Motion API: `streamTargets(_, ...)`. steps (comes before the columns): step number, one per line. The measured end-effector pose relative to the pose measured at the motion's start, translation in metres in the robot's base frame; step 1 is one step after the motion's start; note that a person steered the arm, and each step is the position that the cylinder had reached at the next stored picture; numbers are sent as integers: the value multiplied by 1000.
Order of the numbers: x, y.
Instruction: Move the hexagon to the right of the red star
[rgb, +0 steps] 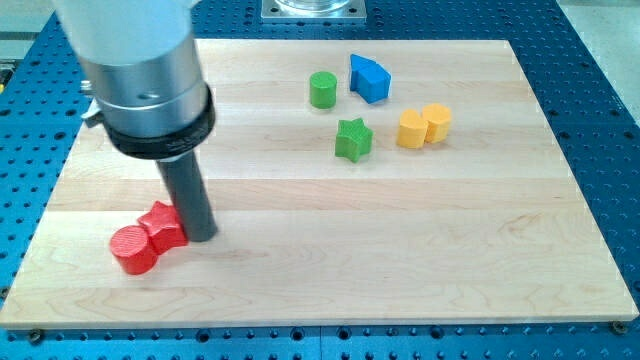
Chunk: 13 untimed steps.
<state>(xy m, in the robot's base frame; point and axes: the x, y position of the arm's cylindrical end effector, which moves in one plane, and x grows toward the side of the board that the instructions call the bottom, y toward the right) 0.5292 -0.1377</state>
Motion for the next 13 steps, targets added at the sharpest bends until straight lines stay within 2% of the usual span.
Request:
streamTargets(2,0,-35)
streamTargets(4,0,-39)
streamTargets(5,11,18)
streamTargets(6,53,99)
streamTargets(7,49,195)
streamTargets(9,-40,404)
streamTargets(10,-105,424)
streamTargets(11,-179,402)
streamTargets(12,-183,351)
streamTargets(13,-169,315)
